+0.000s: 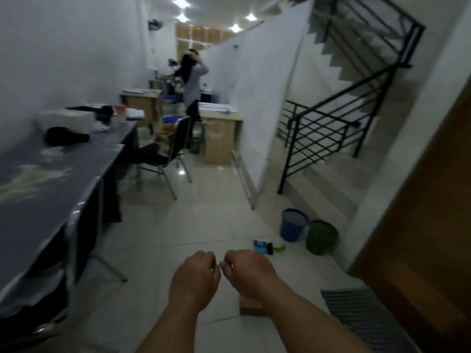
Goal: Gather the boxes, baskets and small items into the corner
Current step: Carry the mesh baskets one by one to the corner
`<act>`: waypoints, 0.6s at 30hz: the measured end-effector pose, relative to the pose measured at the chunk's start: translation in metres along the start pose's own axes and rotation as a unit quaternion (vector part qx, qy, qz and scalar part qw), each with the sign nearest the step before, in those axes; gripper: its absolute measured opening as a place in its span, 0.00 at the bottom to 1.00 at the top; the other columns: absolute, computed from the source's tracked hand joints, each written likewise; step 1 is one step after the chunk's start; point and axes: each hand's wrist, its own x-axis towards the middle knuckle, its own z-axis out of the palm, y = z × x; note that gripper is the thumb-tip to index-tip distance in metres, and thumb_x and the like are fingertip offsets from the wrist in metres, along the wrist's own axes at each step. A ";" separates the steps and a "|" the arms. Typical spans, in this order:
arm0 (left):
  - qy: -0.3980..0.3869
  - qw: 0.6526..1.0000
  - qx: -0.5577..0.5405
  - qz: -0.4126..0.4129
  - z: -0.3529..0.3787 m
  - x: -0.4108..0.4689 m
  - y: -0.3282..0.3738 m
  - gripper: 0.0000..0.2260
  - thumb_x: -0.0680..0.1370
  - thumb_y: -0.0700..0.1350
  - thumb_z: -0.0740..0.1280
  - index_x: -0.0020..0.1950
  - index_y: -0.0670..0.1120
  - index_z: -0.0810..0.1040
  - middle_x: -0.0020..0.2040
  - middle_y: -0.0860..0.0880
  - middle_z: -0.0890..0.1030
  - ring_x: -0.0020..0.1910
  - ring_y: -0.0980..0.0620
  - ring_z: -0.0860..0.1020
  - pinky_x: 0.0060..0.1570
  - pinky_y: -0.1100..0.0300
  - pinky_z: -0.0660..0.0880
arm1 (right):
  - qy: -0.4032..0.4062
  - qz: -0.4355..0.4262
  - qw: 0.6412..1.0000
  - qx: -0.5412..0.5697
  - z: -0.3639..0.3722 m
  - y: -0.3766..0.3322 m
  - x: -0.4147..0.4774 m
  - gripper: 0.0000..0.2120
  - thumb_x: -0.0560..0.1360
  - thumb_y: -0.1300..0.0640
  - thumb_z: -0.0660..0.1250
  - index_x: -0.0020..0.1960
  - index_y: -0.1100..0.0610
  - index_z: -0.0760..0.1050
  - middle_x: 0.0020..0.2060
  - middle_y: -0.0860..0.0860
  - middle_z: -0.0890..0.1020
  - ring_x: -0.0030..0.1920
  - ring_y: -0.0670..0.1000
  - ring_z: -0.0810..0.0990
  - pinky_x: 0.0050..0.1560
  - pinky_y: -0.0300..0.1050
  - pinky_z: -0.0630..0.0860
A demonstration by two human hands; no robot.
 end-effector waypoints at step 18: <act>-0.149 0.951 0.011 0.269 0.174 0.259 0.160 0.11 0.81 0.52 0.59 0.51 0.48 0.77 0.49 0.49 0.77 0.45 0.50 0.76 0.42 0.58 0.74 | 0.051 0.306 0.948 0.076 -0.036 0.284 0.092 0.15 0.80 0.43 0.55 0.49 0.51 0.76 0.47 0.50 0.81 0.45 0.52 0.78 0.45 0.48 0.76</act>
